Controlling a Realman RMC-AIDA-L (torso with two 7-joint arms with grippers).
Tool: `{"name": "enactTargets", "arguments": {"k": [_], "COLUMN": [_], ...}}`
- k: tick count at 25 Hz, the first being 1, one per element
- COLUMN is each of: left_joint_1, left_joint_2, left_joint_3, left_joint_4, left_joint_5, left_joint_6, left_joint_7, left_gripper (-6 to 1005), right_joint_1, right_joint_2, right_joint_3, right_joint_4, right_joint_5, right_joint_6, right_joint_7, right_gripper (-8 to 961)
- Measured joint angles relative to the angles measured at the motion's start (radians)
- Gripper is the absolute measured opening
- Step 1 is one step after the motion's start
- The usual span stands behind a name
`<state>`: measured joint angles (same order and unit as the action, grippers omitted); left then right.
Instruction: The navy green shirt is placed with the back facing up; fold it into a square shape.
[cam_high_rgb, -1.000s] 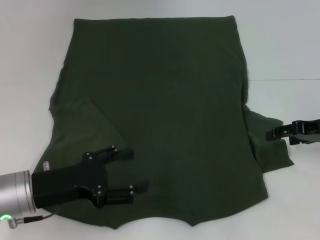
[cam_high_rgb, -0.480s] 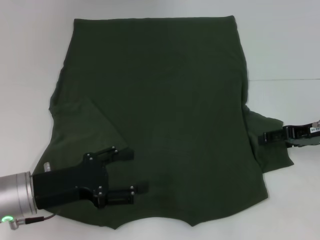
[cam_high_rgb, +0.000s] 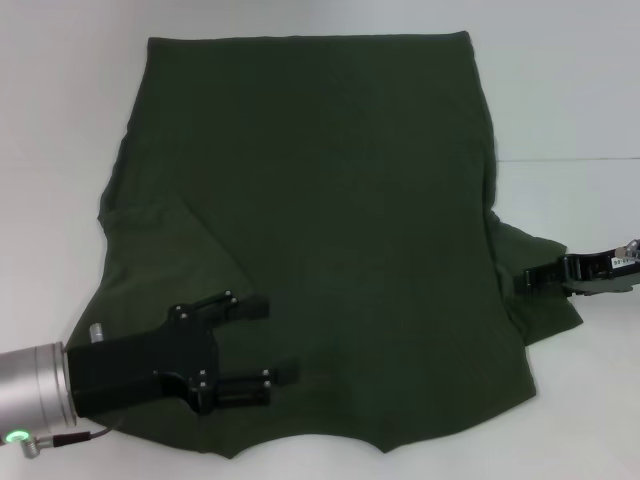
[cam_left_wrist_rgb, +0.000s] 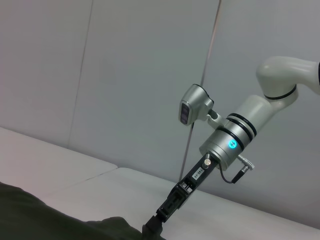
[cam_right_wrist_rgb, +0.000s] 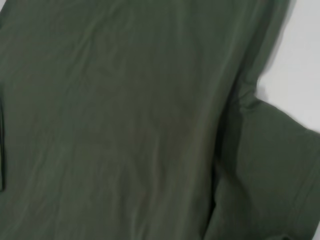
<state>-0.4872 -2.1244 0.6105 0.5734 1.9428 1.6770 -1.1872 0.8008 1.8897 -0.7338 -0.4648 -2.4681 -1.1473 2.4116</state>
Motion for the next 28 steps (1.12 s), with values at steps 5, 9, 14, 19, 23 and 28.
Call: {"name": "enactTargets", "arguments": {"k": [5,9,14,19,23,28], "left_joint_1": [-0.003,-0.004,-0.005,-0.005,-0.005,-0.005], "left_joint_2": [0.000,0.000,0.000,0.000,0.000,0.000], "left_joint_3": [0.000,0.000,0.000,0.000,0.000,0.000], "left_joint_4": [-0.004,-0.004,-0.004,-0.004,-0.004,-0.004], "left_joint_5": [-0.001,-0.001,-0.001,-0.001,-0.001,-0.001], "left_joint_6": [-0.001,-0.001,-0.001,0.000,0.000,0.000], "left_joint_7": [0.000,0.000,0.000,0.000,0.000,0.000], "left_gripper": [921,920,920,920,920,920], "right_joint_1": [-0.005,-0.008,-0.008,-0.008,-0.013,-0.033], "right_joint_2": [-0.002,-0.003,0.000,0.002,0.002,-0.006], "right_joint_3": [-0.001,-0.001,-0.006,-0.030,-0.026,-0.015], "right_joint_4": [0.000,0.000,0.001,0.000,-0.003,-0.013], "right_joint_5": [0.000,0.000,0.000,-0.003,-0.003,0.000], "right_joint_6": [0.004,0.008,0.014,0.019,0.019,0.026], "right_joint_7": [0.001,0.002,-0.004,-0.004,-0.004,-0.010], "right_gripper": [754,486,356,293,217,121]}}
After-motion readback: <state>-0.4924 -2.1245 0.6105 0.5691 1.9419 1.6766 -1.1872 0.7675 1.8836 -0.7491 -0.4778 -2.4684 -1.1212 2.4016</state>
